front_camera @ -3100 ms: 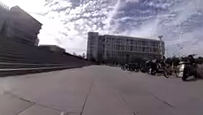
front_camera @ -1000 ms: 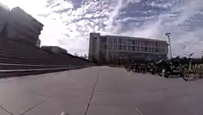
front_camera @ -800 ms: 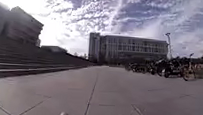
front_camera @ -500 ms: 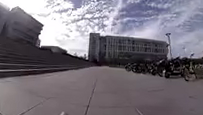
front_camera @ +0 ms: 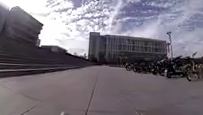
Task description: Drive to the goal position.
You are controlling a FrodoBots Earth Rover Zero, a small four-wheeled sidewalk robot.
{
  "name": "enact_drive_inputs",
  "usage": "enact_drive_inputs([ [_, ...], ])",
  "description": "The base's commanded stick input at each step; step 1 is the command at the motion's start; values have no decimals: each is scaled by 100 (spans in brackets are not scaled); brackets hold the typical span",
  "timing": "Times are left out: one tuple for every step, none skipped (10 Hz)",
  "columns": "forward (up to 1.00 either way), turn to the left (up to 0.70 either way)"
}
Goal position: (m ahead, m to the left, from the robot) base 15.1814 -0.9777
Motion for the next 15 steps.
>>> enact_drive_inputs([
  [34, 0],
  [34, 0],
  [34, 0],
  [34, 0],
  [34, 0],
  [34, 0],
  [34, 0],
  [34, 0],
  [34, 0],
  [34, 0],
  [34, 0],
  [35, 0],
  [35, 0],
  [34, 0],
  [34, 0],
])
